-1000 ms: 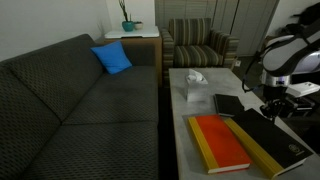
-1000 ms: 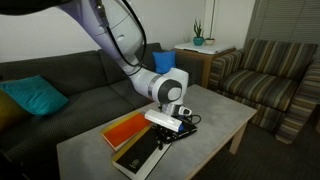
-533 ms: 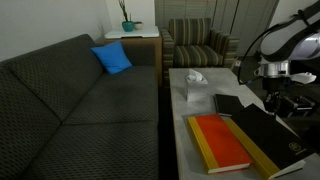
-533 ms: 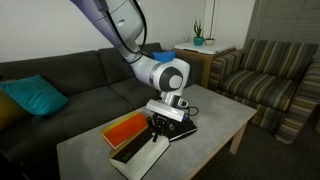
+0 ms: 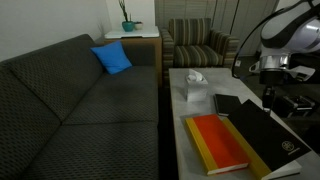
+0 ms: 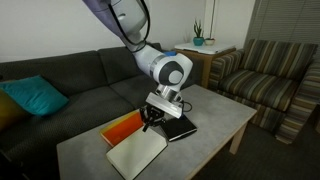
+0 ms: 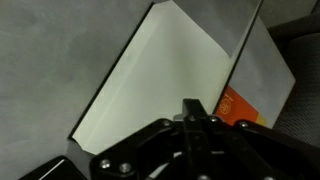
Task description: Open the biggest book
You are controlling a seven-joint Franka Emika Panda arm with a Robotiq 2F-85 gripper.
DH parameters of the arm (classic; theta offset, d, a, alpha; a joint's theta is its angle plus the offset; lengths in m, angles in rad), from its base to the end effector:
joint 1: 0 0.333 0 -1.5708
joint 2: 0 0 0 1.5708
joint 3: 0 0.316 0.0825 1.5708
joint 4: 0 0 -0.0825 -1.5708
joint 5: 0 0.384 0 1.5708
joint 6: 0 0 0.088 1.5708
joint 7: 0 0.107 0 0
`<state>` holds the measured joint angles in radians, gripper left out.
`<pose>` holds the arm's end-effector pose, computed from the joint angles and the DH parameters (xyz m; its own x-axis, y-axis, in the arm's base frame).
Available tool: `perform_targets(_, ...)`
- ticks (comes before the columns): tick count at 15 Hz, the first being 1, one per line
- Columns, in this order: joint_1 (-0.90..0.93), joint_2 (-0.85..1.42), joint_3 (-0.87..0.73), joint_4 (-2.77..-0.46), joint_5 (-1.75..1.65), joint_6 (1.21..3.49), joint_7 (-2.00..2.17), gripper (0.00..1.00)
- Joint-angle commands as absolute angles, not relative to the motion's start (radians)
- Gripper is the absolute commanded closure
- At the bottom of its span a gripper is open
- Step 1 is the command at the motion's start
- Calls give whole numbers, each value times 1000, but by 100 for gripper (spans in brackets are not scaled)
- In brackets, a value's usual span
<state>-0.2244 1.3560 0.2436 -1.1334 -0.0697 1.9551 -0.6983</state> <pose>0.6547 -0.0220 -0.0579 0.7428 0.6226 -0.2462 0.4761 -0.7498 -0.4595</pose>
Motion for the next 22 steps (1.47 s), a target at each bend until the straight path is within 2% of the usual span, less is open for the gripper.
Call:
perform_targets(1,-274,1310,302,-1219,-27,1948,-757,100)
perform_targets(10,-288,1287,389,-1295,-27,1961,-790,100)
perform_targets(11,-244,1286,346,-1284,28,1954,-820,100)
perform_targets(14,-214,1305,345,-1265,61,1952,-864,100)
perform_targets(18,-180,1350,347,-1209,122,1944,-894,100)
perform_targets(22,-147,1473,321,-1059,155,1897,-877,100)
